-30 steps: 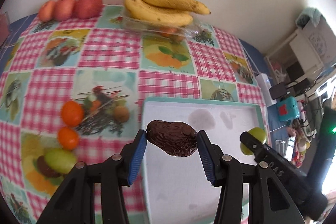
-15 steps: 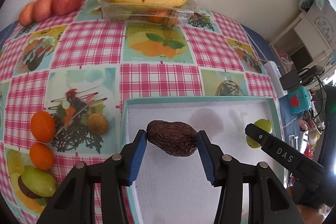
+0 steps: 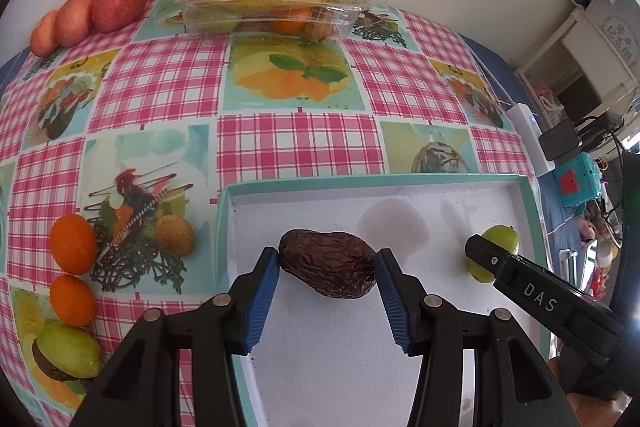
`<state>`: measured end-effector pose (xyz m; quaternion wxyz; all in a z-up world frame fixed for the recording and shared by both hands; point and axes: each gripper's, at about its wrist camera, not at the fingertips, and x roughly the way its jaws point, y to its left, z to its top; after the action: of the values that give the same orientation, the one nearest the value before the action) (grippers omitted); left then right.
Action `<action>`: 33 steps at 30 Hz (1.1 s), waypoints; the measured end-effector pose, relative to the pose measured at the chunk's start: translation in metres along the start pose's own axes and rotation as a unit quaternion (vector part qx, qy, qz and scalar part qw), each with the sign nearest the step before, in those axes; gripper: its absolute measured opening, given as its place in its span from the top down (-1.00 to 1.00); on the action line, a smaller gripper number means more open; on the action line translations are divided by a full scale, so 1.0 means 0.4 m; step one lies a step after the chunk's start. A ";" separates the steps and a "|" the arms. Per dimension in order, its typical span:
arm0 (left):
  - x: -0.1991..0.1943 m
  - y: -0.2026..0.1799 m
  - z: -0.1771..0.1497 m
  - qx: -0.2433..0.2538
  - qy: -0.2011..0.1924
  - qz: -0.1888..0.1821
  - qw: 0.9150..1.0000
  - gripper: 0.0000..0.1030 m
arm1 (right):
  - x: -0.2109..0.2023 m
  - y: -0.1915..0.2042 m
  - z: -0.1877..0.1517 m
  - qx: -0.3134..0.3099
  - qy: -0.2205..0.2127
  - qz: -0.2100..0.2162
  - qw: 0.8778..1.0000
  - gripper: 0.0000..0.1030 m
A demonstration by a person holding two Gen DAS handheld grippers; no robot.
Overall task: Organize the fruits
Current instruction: 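Carry the guava with the right tool while the left tool carries the date over the tray, then open the right tool to drop the guava while the left tool releases the date in the tray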
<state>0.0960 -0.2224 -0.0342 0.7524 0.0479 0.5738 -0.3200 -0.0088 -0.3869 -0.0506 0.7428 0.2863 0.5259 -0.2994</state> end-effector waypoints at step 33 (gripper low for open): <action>-0.305 0.295 -0.093 -0.086 -0.085 0.200 0.972 -1.00 | -0.148 0.101 -0.099 -0.096 -0.064 -0.002 0.993 -0.79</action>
<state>0.1117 -0.0610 0.0276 0.8486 0.0693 0.5116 -0.1156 -0.0187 -0.3228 -0.0007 0.7983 0.1929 0.5044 -0.2665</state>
